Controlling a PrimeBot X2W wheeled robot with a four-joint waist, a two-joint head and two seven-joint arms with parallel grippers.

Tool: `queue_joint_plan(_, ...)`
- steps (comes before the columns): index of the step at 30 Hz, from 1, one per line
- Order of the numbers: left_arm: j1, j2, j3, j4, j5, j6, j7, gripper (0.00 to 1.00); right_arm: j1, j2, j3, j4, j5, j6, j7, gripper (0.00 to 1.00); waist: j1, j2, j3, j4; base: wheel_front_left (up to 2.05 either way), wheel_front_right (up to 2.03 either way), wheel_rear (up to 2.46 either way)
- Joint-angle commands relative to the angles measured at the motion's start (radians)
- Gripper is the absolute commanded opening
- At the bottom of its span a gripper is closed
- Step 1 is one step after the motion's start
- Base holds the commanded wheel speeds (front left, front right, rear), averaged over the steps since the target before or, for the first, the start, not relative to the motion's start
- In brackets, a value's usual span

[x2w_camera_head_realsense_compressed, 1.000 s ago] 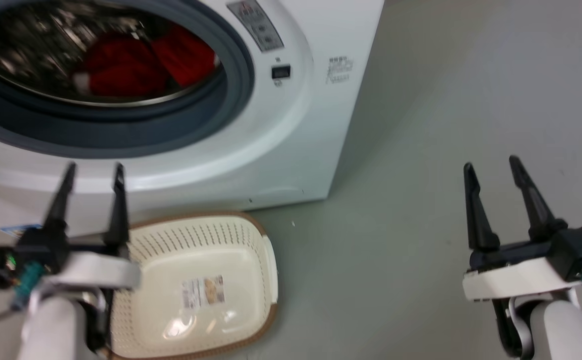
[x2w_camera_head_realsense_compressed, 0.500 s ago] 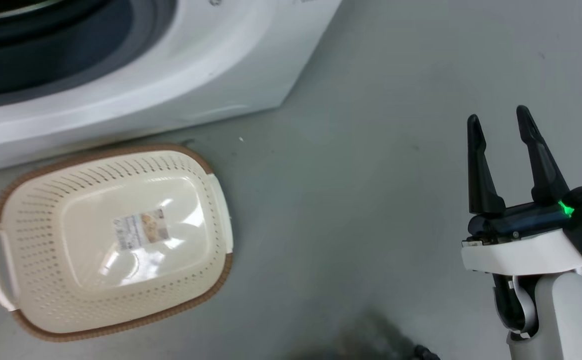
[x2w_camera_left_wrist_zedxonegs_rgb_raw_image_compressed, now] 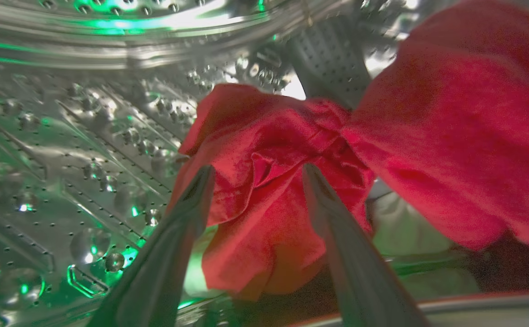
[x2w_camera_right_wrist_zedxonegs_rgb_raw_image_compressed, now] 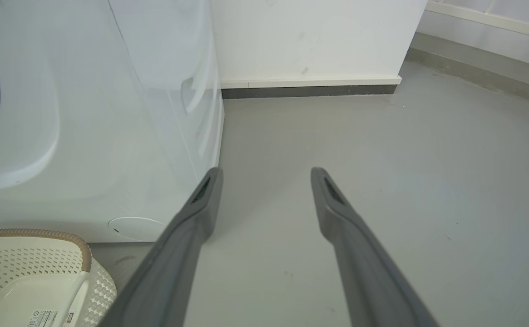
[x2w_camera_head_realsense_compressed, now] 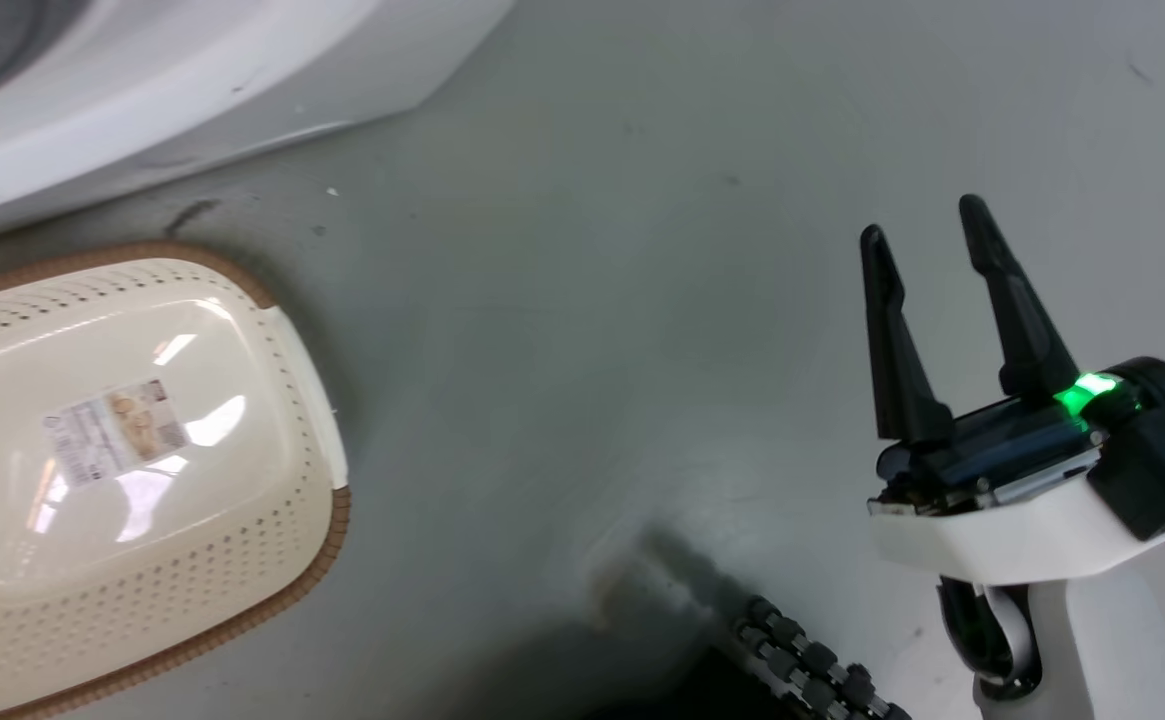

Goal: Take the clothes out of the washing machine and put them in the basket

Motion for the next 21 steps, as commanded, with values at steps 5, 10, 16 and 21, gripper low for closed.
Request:
queue_joint_plan(5, -0.101, 0.052, -0.047, 0.057, -0.01, 0.002, 0.126, 1.0, 0.02, 0.002, 0.032, -0.025, 0.011, -0.001, -0.002, 1.0, -0.0002, 0.0, 0.06, -0.058, 0.0, 0.0, 0.0)
queue_joint_plan(10, -0.131, 0.076, -0.064, 0.104, -0.022, 0.002, 0.185, 1.0, 0.037, 0.002, 0.039, -0.038, 0.013, -0.001, -0.002, 1.0, -0.0002, 0.0, 0.071, -0.069, 0.0, 0.0, 0.0)
queue_joint_plan(16, -0.131, 0.097, -0.103, 0.133, -0.056, 0.002, 0.235, 1.0, 0.054, 0.002, 0.028, -0.051, 0.012, -0.001, -0.002, 1.0, -0.0002, 0.0, 0.082, -0.067, 0.0, 0.0, 0.0)
queue_joint_plan(21, -0.135, 0.104, -0.115, 0.151, -0.068, 0.002, 0.23, 1.0, 0.063, 0.002, 0.024, -0.068, 0.004, -0.001, -0.002, 1.0, -0.0002, 0.0, 0.087, -0.067, 0.0, 0.0, 0.0)
